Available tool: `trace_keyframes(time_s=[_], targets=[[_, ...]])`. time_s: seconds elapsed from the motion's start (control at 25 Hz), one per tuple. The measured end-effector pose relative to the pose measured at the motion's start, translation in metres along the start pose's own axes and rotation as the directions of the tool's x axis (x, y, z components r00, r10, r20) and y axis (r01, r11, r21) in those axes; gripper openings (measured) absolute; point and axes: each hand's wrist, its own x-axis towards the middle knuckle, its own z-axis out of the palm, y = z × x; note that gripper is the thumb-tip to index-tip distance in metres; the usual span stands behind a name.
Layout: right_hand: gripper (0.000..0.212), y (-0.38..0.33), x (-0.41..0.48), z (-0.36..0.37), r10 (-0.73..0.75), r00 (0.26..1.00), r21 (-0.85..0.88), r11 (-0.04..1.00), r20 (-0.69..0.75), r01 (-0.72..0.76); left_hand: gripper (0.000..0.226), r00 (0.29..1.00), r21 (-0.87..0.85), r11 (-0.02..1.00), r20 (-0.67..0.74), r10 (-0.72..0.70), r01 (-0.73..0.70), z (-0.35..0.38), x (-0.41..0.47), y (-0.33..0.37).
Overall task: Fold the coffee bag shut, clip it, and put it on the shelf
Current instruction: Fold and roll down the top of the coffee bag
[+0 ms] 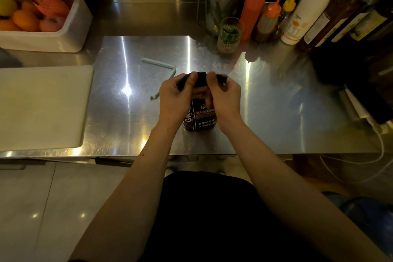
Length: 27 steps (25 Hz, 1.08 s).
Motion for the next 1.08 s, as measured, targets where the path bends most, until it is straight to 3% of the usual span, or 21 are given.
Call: trace_keyframes(time_s=[0.08,0.24,0.44,0.52,0.6,0.72,0.8,0.92,1.08], targets=[[0.042,0.006,0.003,0.004,-0.05,0.991,-0.141,0.99,-0.121,0.033,0.024,0.999,0.008,0.999,0.039,-0.033,0.033,0.002,-0.005,-0.001],[0.047,0.012,0.006,0.002,-0.105,0.978,-0.297,0.954,-0.181,0.047,0.035,0.991,0.03,0.995,0.098,-0.093,0.09,-0.003,-0.003,-0.001],[0.051,0.006,0.01,0.005,-0.061,0.979,-0.25,0.968,-0.194,0.011,0.039,0.983,-0.05,0.986,0.098,-0.153,0.158,0.001,0.005,0.004],[0.047,0.004,0.021,-0.012,0.067,0.937,-0.138,0.983,-0.342,-0.121,0.041,0.982,-0.154,0.97,0.004,-0.19,0.188,-0.02,0.012,0.005],[0.044,0.0,0.034,-0.04,0.117,0.902,-0.027,0.99,-0.415,-0.141,0.04,0.988,-0.116,0.987,-0.092,-0.125,0.114,-0.056,0.024,0.003],[0.044,-0.007,0.041,-0.052,0.083,0.944,-0.031,0.995,-0.319,-0.098,0.028,0.997,0.039,0.999,-0.075,-0.021,0.024,-0.068,0.026,0.006],[0.044,-0.013,0.04,-0.042,0.08,0.959,-0.003,0.996,-0.27,-0.084,0.018,0.999,0.105,0.994,0.027,-0.022,0.019,-0.045,0.021,0.009],[0.045,-0.017,0.039,-0.037,0.076,0.968,-0.003,0.997,-0.24,-0.079,0.046,0.985,0.103,0.992,0.149,-0.084,0.069,-0.013,0.015,0.004],[0.049,-0.015,0.031,-0.029,0.05,0.982,-0.033,0.998,-0.18,-0.056,0.031,0.991,0.052,0.995,0.098,-0.088,0.084,0.019,0.02,0.003]])
